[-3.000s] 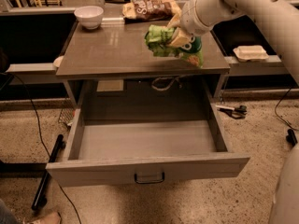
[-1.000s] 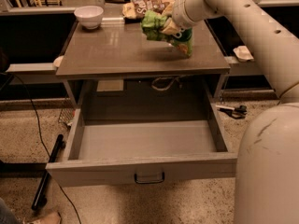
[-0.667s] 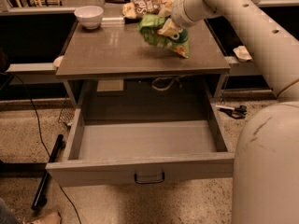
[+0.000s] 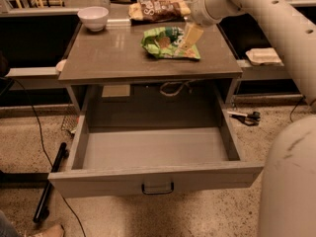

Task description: Pick green rice chip bag from top drawer and place on counter

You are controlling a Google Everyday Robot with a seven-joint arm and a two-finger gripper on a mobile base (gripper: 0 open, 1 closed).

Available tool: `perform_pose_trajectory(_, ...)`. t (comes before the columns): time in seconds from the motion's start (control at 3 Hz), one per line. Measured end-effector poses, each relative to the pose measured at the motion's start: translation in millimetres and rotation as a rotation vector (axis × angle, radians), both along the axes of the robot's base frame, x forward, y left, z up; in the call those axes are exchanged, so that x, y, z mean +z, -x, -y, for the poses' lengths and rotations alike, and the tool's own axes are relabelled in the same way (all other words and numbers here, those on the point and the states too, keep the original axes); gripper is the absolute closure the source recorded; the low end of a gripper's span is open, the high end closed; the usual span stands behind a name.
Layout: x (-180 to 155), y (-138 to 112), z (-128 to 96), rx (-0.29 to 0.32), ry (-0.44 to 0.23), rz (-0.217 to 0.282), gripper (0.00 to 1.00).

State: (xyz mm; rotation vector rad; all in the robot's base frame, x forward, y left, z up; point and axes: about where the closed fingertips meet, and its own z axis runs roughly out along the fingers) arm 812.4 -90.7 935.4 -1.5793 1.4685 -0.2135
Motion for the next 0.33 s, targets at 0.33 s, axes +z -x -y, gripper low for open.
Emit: perform_pose_trajectory(0.33,17.9,15.4,30.9,-0.051,-0.029,0.021,0.0)
